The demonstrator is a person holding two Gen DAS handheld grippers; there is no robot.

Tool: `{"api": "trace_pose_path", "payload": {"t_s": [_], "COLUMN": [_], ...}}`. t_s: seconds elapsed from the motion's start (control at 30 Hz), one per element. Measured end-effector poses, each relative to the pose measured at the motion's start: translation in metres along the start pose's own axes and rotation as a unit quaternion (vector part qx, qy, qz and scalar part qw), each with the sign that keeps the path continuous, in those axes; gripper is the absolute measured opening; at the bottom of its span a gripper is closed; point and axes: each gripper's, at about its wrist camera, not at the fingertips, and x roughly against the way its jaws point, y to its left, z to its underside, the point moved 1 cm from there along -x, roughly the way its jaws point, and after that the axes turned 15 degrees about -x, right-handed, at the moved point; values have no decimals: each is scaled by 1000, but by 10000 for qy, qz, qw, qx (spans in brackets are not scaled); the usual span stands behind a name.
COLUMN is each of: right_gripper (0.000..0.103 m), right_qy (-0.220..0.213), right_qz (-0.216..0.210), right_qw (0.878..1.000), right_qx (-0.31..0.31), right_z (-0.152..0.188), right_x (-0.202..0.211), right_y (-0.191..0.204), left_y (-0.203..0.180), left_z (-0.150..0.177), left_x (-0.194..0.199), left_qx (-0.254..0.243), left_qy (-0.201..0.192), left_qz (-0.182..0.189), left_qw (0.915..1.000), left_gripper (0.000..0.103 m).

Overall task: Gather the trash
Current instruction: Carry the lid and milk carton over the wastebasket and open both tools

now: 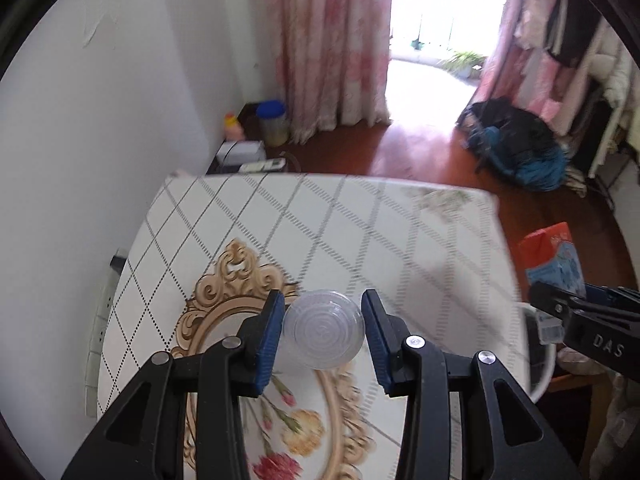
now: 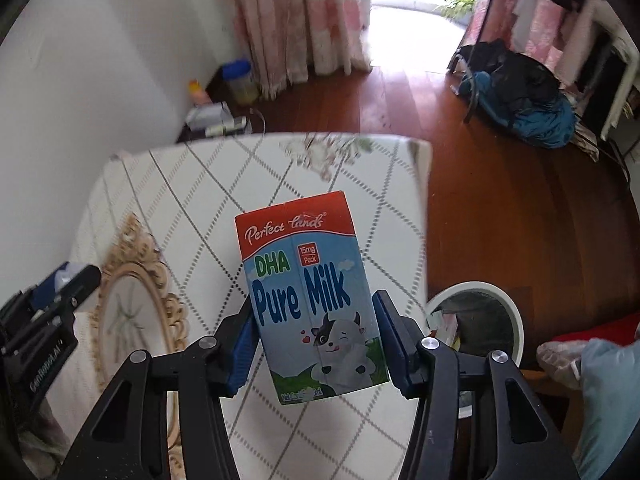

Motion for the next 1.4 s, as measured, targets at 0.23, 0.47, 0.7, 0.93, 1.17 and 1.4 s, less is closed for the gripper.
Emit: {"api": "trace_pose_path", "payload": {"t_s": [0.23,0.47,0.7,0.93,1.17,1.4], "right_gripper": [56,56,56,56,56,56], "right_qy": [-555,-778,-275,366,779,961], "right_qz": [-232,5,324,285,303,53], "right_qw": [9971,9909,9828,9720,9648,9581], "right_qx": [-464,-1095,-1796,-2305,-2493,-2699], "right_z": [2,16,27,40,46,50], "right_x": [82,127,85,1,-71,-108], "right_y": [-63,-173,-288,-355,-380,-391], "left_y": [-60,-151,-246,-309,-347,-342], "left_z": [-18,-34,-50,-58,-59,-58], "left_x": [57,49,-31,-114,-171,-169], "left_qx": [-347,-653,-894,-1069,-1194,-1120], "left_qy": [-433,-248,613,1394,1957,1910], "left_qz": [503,1359,2187,2563,2573,2430], "left_qw": [9972,9883,9697,9505,9388,9444], "left_gripper": [36,36,36,36,37,84]}}
